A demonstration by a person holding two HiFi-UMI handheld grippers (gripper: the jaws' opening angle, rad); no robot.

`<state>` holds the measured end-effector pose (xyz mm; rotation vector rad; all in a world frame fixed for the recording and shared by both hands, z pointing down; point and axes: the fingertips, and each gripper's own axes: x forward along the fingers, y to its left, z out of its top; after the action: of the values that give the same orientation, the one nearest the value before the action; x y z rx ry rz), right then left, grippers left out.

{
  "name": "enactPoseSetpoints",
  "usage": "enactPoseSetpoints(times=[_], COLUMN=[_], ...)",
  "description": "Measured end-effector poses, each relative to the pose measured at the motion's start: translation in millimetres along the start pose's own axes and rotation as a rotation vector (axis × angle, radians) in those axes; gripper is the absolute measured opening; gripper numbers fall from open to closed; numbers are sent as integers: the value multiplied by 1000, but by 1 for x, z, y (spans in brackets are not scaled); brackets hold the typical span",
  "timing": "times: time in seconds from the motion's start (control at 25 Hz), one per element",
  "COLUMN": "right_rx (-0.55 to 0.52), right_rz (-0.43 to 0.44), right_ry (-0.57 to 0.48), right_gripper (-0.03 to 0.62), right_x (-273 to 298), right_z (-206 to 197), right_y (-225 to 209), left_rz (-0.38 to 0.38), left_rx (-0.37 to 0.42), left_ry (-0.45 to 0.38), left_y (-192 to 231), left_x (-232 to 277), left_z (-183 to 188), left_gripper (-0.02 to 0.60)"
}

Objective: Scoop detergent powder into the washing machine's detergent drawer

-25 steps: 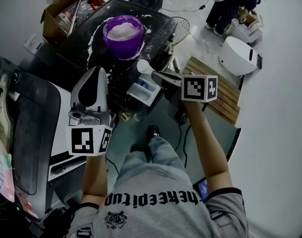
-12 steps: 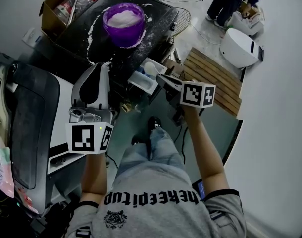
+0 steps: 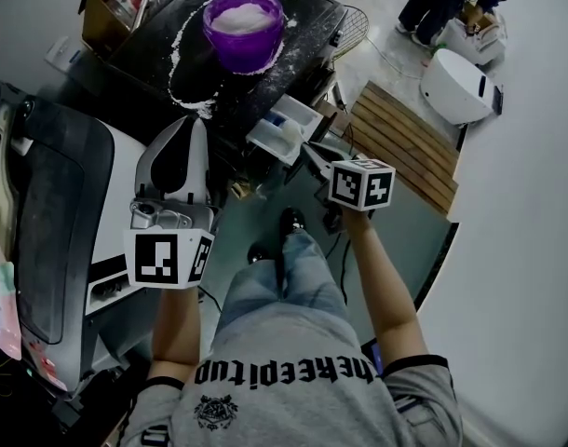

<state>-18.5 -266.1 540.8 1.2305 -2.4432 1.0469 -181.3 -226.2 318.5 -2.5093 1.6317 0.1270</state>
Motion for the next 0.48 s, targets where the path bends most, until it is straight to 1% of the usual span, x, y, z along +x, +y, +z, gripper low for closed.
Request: enactPoseSetpoints(times=[0.12,0.48], right_rx=[-68,-255], right_rz=[-44,-130], right_ry=[21,92], right_gripper=[7,6], right_x=[4,16], right_z=[-8,-22], right_y=[-5,-11], left_rz=[4,21], left_rx=[-2,-9], left_ry=[8,21], left_y=[1,5], left_x=[-3,-11], left_z=[-3,-9], left_gripper=[3,3])
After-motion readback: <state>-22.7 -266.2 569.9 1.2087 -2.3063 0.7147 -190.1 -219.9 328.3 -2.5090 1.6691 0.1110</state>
